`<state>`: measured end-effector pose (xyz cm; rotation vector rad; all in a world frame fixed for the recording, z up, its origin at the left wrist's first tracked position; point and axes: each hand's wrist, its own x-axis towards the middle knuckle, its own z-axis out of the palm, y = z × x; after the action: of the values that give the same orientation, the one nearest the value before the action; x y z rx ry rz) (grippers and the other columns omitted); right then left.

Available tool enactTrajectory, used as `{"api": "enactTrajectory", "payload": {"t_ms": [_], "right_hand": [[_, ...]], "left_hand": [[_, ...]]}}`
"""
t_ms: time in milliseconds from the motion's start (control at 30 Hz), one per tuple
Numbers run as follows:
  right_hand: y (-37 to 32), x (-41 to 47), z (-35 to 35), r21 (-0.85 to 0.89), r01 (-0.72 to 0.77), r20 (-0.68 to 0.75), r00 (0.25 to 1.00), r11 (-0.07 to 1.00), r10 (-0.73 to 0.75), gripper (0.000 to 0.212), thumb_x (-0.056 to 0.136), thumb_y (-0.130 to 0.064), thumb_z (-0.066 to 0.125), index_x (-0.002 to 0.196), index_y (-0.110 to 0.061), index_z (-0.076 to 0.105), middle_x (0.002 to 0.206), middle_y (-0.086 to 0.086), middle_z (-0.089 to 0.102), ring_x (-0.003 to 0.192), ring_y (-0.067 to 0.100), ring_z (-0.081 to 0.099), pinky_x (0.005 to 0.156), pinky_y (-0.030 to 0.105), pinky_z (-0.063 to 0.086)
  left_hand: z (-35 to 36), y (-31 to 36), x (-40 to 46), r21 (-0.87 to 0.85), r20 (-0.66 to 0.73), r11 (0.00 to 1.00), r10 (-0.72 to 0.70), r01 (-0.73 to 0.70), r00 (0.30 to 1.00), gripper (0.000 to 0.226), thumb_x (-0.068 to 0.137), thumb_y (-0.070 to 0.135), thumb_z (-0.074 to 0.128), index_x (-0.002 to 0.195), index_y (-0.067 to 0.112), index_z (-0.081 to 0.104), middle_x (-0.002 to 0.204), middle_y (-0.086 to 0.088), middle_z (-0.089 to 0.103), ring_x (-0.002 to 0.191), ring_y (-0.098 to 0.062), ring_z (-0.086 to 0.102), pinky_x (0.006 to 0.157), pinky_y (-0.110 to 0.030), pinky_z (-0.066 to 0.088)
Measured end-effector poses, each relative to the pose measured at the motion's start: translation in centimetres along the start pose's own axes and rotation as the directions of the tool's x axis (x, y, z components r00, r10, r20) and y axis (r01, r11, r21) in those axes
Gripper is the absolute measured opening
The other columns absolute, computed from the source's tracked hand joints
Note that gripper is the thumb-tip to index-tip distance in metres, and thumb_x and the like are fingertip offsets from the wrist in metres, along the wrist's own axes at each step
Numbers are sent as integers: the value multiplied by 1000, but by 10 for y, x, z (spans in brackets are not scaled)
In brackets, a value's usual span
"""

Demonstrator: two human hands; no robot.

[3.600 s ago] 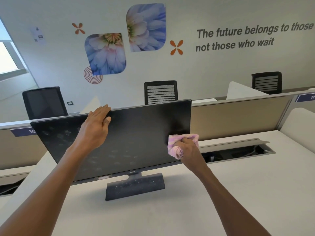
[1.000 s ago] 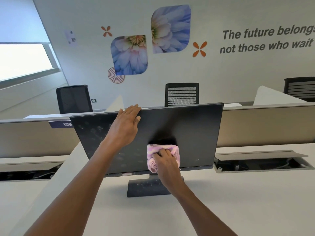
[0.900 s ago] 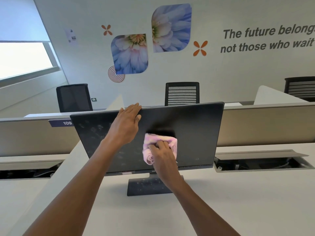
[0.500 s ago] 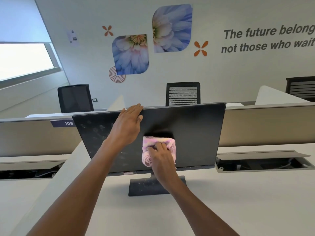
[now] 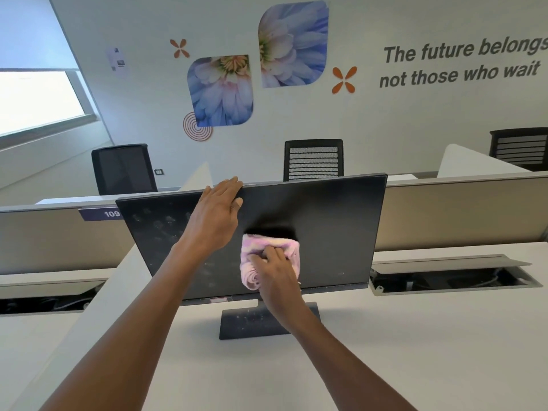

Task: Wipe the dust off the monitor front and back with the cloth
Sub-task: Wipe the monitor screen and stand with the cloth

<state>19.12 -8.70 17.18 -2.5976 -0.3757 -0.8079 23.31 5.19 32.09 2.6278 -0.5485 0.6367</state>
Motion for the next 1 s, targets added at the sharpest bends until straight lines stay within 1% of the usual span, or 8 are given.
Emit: {"api": "enactTrajectory", "payload": {"t_ms": [100, 200, 333, 400, 600, 700, 833, 1000], "right_hand": [[-7, -2, 14, 6, 63, 110, 992, 998, -63, 42, 75, -10, 78, 115, -18, 65, 114, 3, 61, 102, 21, 57, 76, 35, 55], [8, -26, 33, 5, 43, 192, 981, 999, -43, 43, 70, -11, 80, 110, -21, 66, 114, 1, 63, 104, 21, 60, 77, 40, 57], [22, -29, 25, 30, -56, 84, 995, 998, 53, 47, 60, -12, 90, 103, -18, 73, 104, 2, 69, 96, 20, 65, 73, 34, 59], [16, -18, 17, 41, -57, 40, 998, 998, 55, 47, 63, -9, 87, 107, -16, 71, 105, 4, 68, 96, 22, 63, 71, 34, 56], [14, -30, 30, 5, 46, 150, 988, 999, -46, 51, 64, -15, 87, 110, -24, 67, 112, -3, 64, 101, 18, 60, 74, 34, 56], [34, -38, 27, 28, -25, 91, 996, 999, 22, 51, 56, -13, 91, 102, -20, 71, 103, -1, 68, 94, 20, 64, 72, 33, 58], [39, -19, 7, 41, -47, -6, 999, 998, 47, 48, 63, -13, 89, 108, -15, 72, 105, 4, 69, 96, 21, 64, 76, 33, 56], [49, -28, 12, 27, -6, 53, 999, 1000, 5, 47, 67, -18, 87, 111, -20, 71, 111, 1, 69, 100, 20, 64, 80, 37, 59]], "left_hand": [[-1, 0, 0, -2, -2, 1000, -4, 4, 1000, 46, 105, 23, 36, 151, 18, 37, 158, 4, 33, 148, -13, 24, 123, -32, 8], [-2, -1, -2, -12, 1, 1000, 2, -2, 1000, 46, 105, 22, 36, 151, 18, 37, 158, 4, 33, 148, -13, 24, 122, -32, 8], [0, -1, -1, -17, -4, 1000, 5, -5, 1000, 46, 105, 23, 37, 151, 18, 37, 158, 3, 33, 148, -13, 24, 122, -32, 8], [2, -1, 0, -17, -8, 1000, 1, -1, 1000, 46, 105, 24, 37, 151, 18, 37, 158, 4, 33, 148, -13, 23, 122, -32, 8], [-1, -1, -1, -18, -7, 1000, 5, -6, 1000, 46, 105, 23, 37, 150, 19, 38, 158, 4, 34, 148, -12, 24, 122, -32, 8], [-1, -1, -2, -21, -11, 1000, 8, -9, 1000, 46, 105, 22, 38, 150, 18, 38, 157, 3, 34, 148, -12, 24, 122, -32, 9], [2, 0, -1, -15, -14, 1000, 4, -4, 1000, 46, 105, 23, 37, 151, 18, 37, 158, 3, 32, 148, -12, 22, 123, -34, 8], [0, 0, -1, -23, -6, 1000, -2, 1, 1000, 46, 105, 23, 37, 151, 19, 37, 158, 4, 32, 148, -12, 22, 123, -35, 9]]}}
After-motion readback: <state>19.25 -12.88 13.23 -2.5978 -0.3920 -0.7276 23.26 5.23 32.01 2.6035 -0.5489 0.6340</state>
